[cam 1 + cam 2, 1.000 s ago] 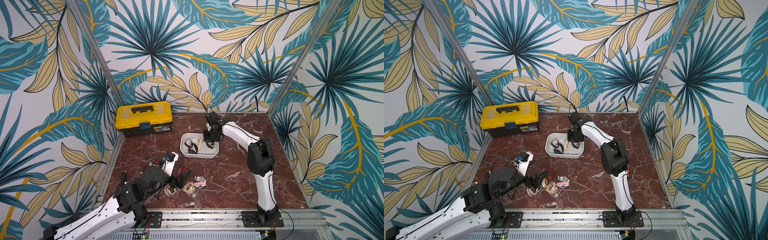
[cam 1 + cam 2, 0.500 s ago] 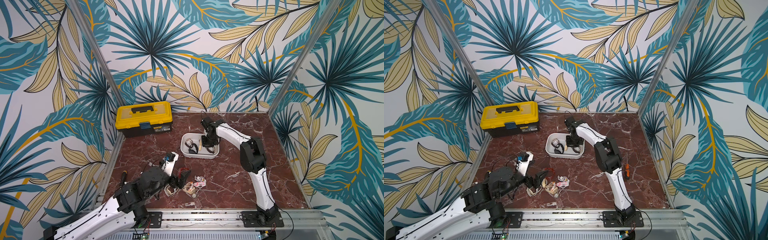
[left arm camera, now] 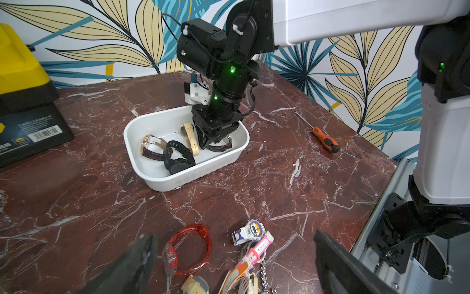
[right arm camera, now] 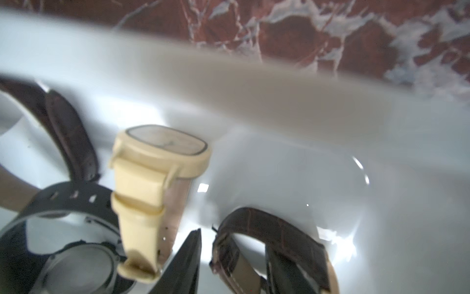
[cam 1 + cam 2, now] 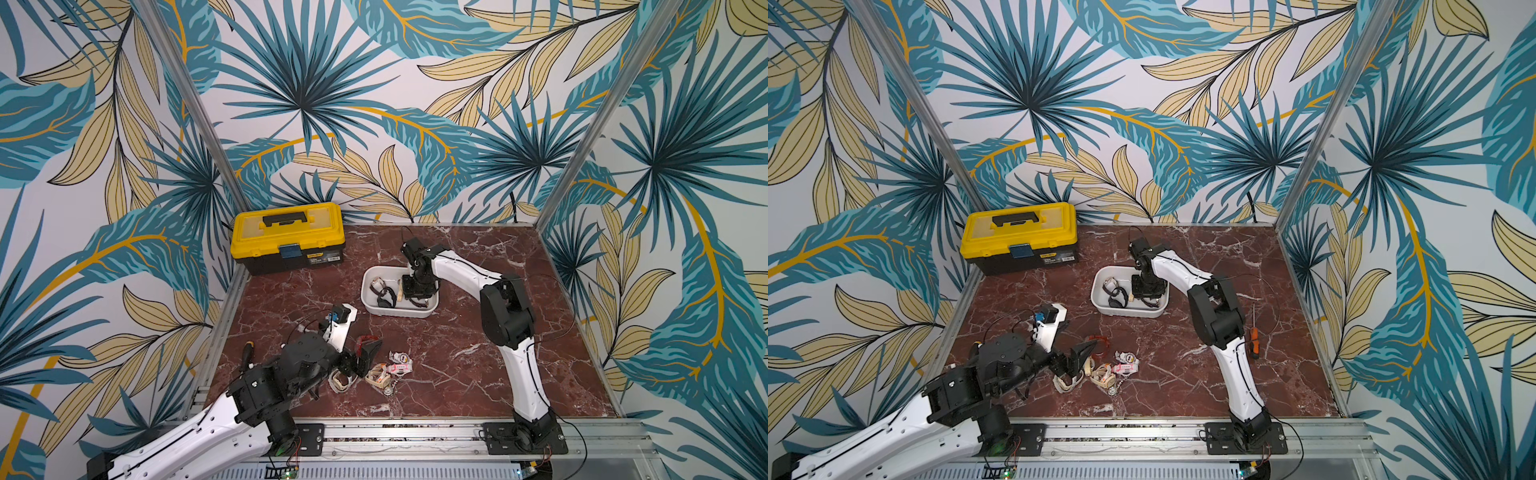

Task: Put the watch into the storage box
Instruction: Adjust the watch in the storage box.

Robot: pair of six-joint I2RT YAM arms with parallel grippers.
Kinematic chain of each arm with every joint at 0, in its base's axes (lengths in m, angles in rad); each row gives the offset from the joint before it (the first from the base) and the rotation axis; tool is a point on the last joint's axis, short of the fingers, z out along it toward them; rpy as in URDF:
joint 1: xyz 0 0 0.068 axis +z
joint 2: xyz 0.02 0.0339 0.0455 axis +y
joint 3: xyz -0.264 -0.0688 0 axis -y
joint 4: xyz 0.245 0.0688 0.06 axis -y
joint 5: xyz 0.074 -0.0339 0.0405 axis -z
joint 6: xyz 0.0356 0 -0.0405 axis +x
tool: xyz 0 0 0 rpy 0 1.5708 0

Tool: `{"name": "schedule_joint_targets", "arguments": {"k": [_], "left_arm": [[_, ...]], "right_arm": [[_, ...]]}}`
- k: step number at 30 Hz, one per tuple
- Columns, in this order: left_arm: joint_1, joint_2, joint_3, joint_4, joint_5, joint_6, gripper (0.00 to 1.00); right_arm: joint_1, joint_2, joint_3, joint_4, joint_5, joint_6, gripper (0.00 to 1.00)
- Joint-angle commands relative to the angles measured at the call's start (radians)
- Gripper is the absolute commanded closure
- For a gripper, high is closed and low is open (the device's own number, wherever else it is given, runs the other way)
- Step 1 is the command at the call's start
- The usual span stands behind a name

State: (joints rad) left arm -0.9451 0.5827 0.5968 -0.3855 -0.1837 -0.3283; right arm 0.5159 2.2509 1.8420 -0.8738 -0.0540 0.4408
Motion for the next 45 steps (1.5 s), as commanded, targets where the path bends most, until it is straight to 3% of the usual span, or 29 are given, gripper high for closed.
{"name": "schedule_joint_targets", "arguments": {"k": [1, 6, 12, 15, 20, 25, 28, 33, 39, 45], "left_arm": [[0.000, -0.001, -0.022, 0.008, -0.008, 0.003, 0.00], [0.000, 0.007, -0.025, 0.017, -0.010, -0.003, 0.00], [0.000, 0.083, -0.013, 0.016, -0.030, -0.042, 0.00], [0.002, 0.133, -0.006, 0.027, -0.038, -0.055, 0.00], [0.030, 0.263, 0.047, -0.065, -0.077, -0.126, 0.00], [0.113, 0.429, 0.097, -0.192, 0.006, -0.219, 0.00], [0.135, 0.461, 0.106, -0.216, 0.001, -0.250, 0.00], [0.243, 0.545, 0.123, -0.210, 0.142, -0.262, 0.06], [0.280, 0.666, 0.185, -0.218, 0.144, -0.243, 0.12], [0.322, 0.825, 0.279, -0.264, 0.148, -0.193, 0.29]], "right_arm": [[0.003, -0.084, -0.041, 0.022, -0.006, 0.009, 0.49], [0.003, -0.174, -0.102, 0.056, -0.025, 0.019, 0.42], [0.005, -0.396, -0.268, 0.176, -0.073, 0.024, 0.19], [0.007, -0.487, -0.335, 0.200, -0.106, 0.013, 0.17], [0.056, -0.767, -0.563, 0.285, -0.068, -0.032, 0.11], [0.132, -1.057, -0.808, 0.321, -0.010, -0.039, 0.00], [0.179, -1.198, -0.918, 0.321, 0.018, -0.005, 0.00], [0.228, -1.354, -1.050, 0.370, 0.008, 0.059, 0.00], [0.260, -1.417, -1.077, 0.328, 0.026, 0.071, 0.00], [0.282, -1.477, -1.111, 0.304, 0.040, 0.092, 0.00]]}}
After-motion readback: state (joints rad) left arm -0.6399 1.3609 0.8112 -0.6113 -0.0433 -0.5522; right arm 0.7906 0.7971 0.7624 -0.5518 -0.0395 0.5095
